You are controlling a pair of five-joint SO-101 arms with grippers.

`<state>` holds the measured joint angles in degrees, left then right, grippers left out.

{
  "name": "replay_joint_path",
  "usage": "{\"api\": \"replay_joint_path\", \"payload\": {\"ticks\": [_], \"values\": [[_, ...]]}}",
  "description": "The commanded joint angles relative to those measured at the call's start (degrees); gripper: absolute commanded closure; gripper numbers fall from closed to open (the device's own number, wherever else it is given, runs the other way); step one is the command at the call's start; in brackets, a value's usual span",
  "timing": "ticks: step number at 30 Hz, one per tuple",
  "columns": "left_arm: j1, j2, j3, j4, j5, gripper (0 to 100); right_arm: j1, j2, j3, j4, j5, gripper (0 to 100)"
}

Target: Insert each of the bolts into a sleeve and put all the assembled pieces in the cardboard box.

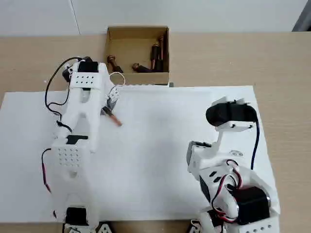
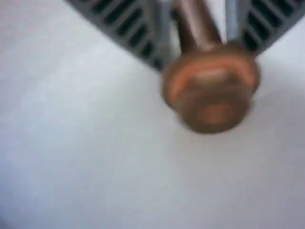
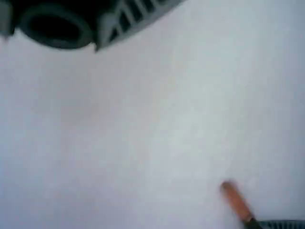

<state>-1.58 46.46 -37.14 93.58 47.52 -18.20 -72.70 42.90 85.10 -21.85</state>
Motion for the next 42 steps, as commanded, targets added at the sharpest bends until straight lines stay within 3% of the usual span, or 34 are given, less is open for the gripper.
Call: {"api": "replay_joint_path", "payload": {"ticks": [1,10,19,28,35,42], "values": [[-0.62,0.35,-0.31,0.62,0.09,99,0.66,-0.22,-0.35,-1.54,0.44,99.6],[1.49,-9.85,-9.45,6.33,-2.2,99,0.57,-0.31,-3.87,-1.45,1.14,99.6],[6.51,-27.87,-7.69,6.77,-10.81,99,0.31,-5.67,-8.18,0.4,11.52,99.6],[16.79,-54.68,18.86,2.81,-16.0,99,0.48,-23.08,2.73,0.13,21.01,99.6],[17.49,-70.59,46.46,-12.22,-16.0,99,0.22,-31.6,13.45,-3.47,21.45,99.6],[17.67,-87.47,69.32,-28.66,-16.09,99,0.13,-31.25,21.8,-14.73,21.36,99.6]]}}
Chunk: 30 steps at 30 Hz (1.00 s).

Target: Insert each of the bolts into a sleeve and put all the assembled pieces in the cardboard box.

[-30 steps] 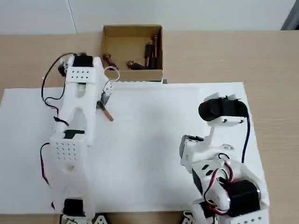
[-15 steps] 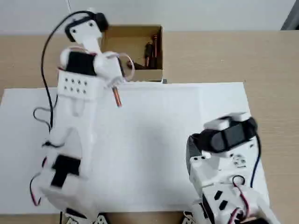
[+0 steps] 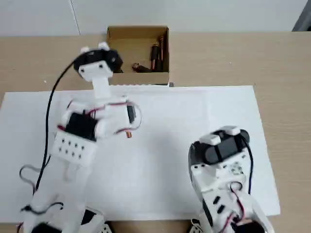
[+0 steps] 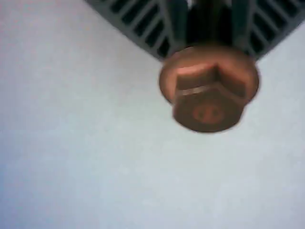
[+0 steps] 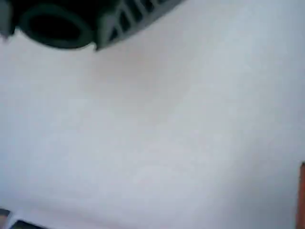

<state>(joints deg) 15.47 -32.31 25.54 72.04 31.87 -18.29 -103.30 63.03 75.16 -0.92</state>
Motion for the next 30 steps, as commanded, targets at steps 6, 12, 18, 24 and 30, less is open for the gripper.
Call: {"api": "replay_joint_path", "payload": {"ticks": [6,12,18,24,30], "values": [[0.62,-24.18,23.34,-19.16,-3.52,99,-6.2,-0.66,8.09,-12.44,1.85,99.6],[0.7,-38.86,33.19,-24.0,-3.52,99,-12.7,-0.66,13.71,-19.21,3.52,99.6],[0.53,-53.27,39.08,-23.91,-3.34,99,-19.38,-0.66,18.9,-23.78,4.66,99.6],[0.7,-70.68,46.37,-23.91,-3.16,99,-24.84,-0.66,22.33,-27.74,5.45,99.6],[0.88,-71.38,46.64,-23.91,4.57,99,-25.19,-0.66,24.88,-33.54,11.43,99.6]]}}
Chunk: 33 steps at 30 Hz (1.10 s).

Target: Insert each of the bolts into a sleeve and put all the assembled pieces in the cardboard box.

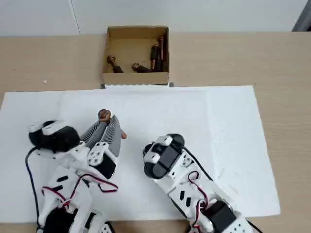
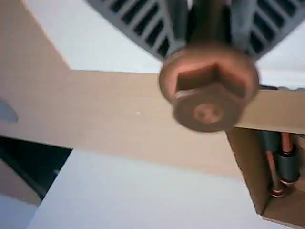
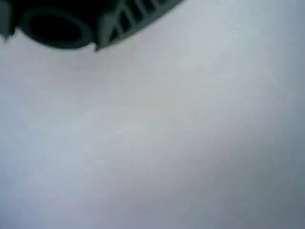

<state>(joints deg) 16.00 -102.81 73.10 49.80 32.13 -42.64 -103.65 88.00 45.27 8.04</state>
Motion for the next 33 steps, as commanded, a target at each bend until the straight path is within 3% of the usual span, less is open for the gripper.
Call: {"api": "replay_joint_path", "payload": {"ticks": [1,11,17,33], "values": [[0.35,-0.88,-0.92,-1.85,5.71,99,-0.92,-0.31,0.18,-4.53,3.25,99.6],[1.58,-0.79,-0.75,-2.46,7.3,99,-4.18,-0.31,-0.44,-5.76,5.36,99.6],[6.86,-0.62,0.13,-2.55,7.12,99,-4.09,-0.31,-0.53,-8.04,5.45,99.6],[9.14,-0.7,6.11,-2.2,6.95,99,-4.0,-0.22,-2.99,-9.19,5.54,99.6]]}}
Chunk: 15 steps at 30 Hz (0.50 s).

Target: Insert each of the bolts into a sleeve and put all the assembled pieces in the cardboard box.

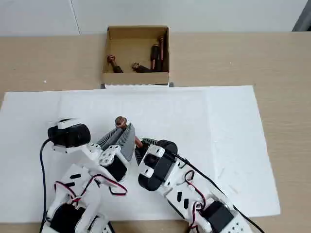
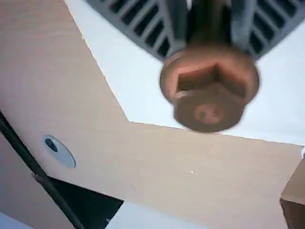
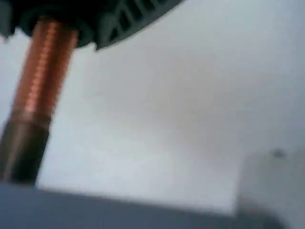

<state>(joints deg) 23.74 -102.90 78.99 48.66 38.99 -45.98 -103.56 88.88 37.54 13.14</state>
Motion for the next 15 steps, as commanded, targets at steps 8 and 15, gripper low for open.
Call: {"api": "replay_joint_path", "payload": {"ticks": [8,15], "values": [[4.4,-0.62,0.75,2.55,-4.13,99,-0.13,-0.31,-3.87,-1.54,2.81,99.6],[2.55,-0.35,0.48,2.64,-4.84,81,0.48,-0.31,-3.78,-1.54,2.99,99.6]]}}
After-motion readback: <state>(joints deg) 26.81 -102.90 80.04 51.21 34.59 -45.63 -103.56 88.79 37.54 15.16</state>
